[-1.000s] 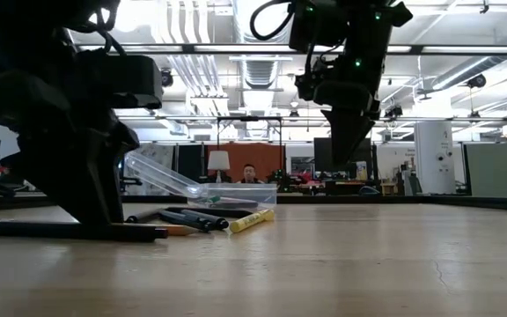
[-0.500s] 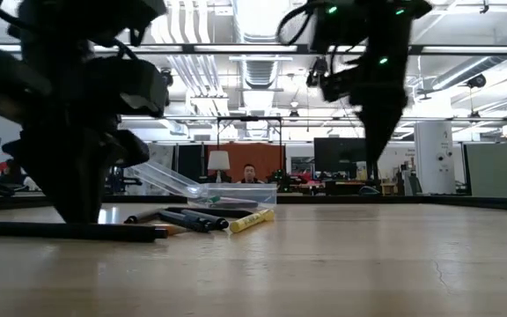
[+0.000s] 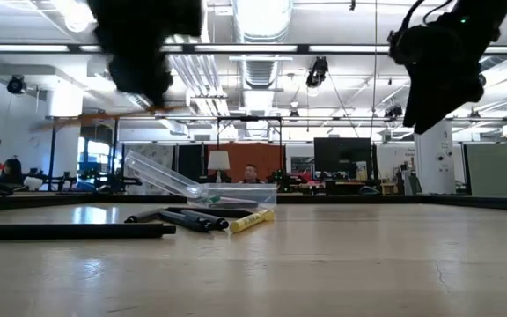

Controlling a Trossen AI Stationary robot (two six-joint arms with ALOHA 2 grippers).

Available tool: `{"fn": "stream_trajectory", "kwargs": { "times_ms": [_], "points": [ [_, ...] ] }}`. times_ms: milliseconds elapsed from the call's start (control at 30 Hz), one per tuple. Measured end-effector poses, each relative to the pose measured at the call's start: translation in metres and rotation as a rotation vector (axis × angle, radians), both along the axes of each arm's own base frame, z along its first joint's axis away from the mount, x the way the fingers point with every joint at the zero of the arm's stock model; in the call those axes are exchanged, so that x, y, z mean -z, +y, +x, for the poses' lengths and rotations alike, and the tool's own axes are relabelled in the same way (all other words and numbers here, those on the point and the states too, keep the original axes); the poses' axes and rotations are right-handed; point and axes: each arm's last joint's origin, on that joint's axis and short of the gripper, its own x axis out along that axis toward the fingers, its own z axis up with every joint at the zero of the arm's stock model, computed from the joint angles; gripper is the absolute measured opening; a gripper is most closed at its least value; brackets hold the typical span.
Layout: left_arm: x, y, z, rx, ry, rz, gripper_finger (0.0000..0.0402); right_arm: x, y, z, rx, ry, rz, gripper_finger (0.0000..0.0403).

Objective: Pick & place school supplies into a supply box
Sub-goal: Put the orange pencil into the transparent supply box

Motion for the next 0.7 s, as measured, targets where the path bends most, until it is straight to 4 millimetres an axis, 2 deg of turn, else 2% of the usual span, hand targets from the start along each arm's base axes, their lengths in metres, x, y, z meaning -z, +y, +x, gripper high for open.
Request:
{"fn": "stream_trajectory", "kwargs": {
  "times_ms": [133,267,367,400,533,600,700],
  "points": [
    [-0.041,0.044,0.003,-0.372,-0.193,-0.036,0.0001,-0.003,-0.002,-0.004,0.106,-0.067,-0.035,0.0209],
    [-0.051,0.091,0.004,-0.775,-0.336,-0.049,0.0001,-0.005,-0.002,0.001,0.145,-0.107,-0.070,0.0209],
    [-0.054,0.126,0.003,-0.985,-0.496,-0.144,0.0000,-0.004,-0.002,0.007,0.160,-0.106,-0.104,0.0209],
    [-0.051,0.135,0.003,-1.035,-0.519,-0.164,0.0000,-0.004,-0.001,0.009,0.166,-0.106,-0.111,0.0209],
    [-0.015,0.168,0.001,-1.226,-0.516,-0.231,0.0004,0.000,0.001,0.018,0.167,-0.098,-0.121,0.0209],
    [-0.002,0.179,0.004,-1.249,-0.541,-0.284,0.0004,0.003,0.001,0.023,0.168,-0.077,-0.134,0.0209],
    [0.017,0.187,0.008,-1.246,-0.481,-0.249,0.0004,0.007,0.003,0.030,0.164,-0.063,-0.147,0.0209]
  ]
}}
